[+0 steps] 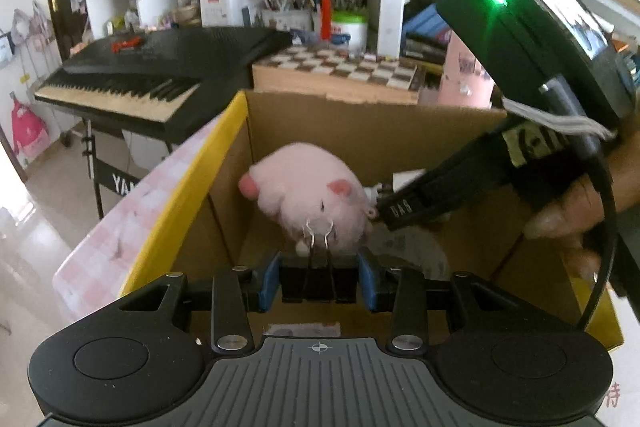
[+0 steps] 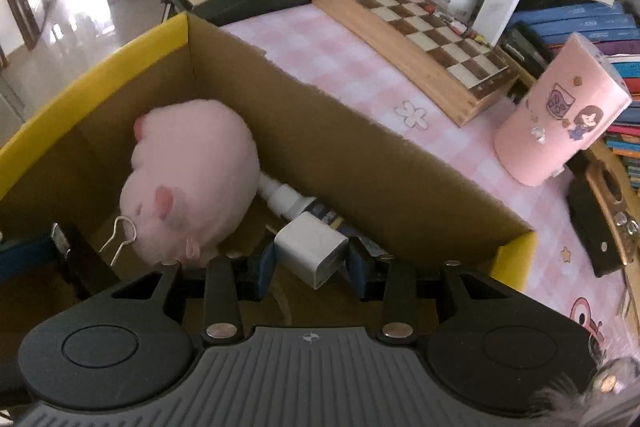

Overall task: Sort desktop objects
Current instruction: 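Lower both tools into the yellow box and open them to release, then withdraw both tools from the yellow box toward the toy car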

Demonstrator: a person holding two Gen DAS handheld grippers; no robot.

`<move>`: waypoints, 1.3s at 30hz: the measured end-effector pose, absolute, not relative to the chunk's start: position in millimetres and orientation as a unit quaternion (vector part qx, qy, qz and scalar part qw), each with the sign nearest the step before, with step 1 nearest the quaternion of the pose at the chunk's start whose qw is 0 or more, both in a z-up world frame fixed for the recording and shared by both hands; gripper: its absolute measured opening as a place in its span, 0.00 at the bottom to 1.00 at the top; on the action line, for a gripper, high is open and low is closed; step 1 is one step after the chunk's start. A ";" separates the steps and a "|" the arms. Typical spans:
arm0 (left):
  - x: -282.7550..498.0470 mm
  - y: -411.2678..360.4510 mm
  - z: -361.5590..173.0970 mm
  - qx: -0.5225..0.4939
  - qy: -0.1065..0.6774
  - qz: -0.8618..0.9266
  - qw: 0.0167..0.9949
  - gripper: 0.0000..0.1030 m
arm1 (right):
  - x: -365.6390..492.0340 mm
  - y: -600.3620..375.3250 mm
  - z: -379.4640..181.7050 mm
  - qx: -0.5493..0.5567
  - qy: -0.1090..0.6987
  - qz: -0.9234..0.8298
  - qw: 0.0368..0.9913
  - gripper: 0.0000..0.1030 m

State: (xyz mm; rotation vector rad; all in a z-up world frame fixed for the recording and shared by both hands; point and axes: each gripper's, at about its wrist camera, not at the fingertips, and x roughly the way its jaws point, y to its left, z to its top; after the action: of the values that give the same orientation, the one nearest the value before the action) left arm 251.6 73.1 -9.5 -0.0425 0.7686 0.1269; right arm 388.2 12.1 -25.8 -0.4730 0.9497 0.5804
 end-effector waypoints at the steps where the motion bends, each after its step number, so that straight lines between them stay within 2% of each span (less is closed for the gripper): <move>1: 251.6 72.6 -11.2 -0.022 0.380 0.061 0.923 0.37 | 389.6 13.7 -27.5 -0.224 0.452 0.269 0.820 0.34; 11: 250.1 67.6 -14.9 -0.023 0.391 0.063 0.918 0.37 | 390.4 17.7 -28.4 -0.220 0.459 0.267 0.819 0.35; 13: 250.0 68.4 -13.6 -0.027 0.387 0.066 0.919 0.39 | 389.3 16.1 -24.9 -0.215 0.449 0.270 0.825 0.37; 15: 246.8 69.4 -10.8 -0.032 0.376 0.071 0.923 0.40 | 386.9 13.7 -20.9 -0.209 0.439 0.270 0.831 0.45; 22: 228.6 72.0 8.6 -0.031 0.326 0.075 0.942 0.54 | 373.1 -9.8 2.6 -0.165 0.402 0.265 0.861 0.51; 32: 182.3 85.4 45.9 -0.054 0.247 0.091 0.963 0.64 | 311.6 -59.7 59.3 -0.068 0.318 0.251 0.912 0.54; 39: 152.5 89.8 61.8 -0.059 0.202 0.097 0.973 0.71 | 259.5 -91.7 77.3 -0.016 0.273 0.216 0.937 0.57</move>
State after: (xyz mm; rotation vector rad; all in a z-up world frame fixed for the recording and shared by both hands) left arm 152.5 89.8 61.8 -0.1193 0.4085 0.1949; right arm 259.5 -91.7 77.3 -0.0318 0.5583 0.4415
